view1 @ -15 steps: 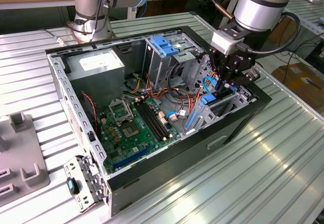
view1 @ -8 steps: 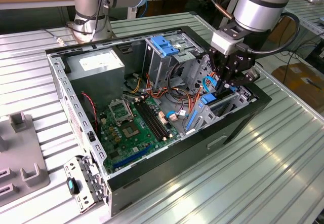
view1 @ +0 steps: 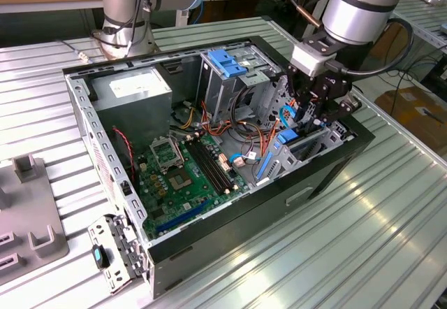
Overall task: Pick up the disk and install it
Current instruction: 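Insert the first disk wire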
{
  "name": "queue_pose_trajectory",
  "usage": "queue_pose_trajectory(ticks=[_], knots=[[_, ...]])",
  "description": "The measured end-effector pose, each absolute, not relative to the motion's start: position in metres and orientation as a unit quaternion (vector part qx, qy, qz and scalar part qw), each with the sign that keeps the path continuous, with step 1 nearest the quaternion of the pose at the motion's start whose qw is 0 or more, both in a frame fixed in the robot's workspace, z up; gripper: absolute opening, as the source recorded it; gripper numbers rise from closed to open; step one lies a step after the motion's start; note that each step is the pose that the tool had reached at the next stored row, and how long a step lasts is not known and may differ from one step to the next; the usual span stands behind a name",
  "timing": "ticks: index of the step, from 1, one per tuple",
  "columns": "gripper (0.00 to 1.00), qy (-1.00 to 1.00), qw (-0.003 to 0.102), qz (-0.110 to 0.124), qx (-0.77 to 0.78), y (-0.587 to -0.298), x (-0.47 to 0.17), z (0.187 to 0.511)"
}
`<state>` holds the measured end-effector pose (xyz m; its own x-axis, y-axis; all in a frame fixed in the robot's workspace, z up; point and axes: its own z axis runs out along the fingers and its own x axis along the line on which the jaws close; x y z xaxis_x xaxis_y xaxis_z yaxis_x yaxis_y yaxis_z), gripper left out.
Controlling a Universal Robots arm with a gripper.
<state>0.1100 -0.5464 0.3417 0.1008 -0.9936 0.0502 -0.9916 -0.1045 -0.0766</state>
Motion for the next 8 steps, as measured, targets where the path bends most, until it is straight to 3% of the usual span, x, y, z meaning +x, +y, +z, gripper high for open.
queue_pose_trajectory(ticks=[1, 8], knots=[[0.35, 0.669, 0.012, -0.044, -0.742, -0.5465, 0.1100, 0.3417], [0.35, 0.669, 0.012, -0.044, -0.742, -0.5464, 0.1101, 0.3499]])
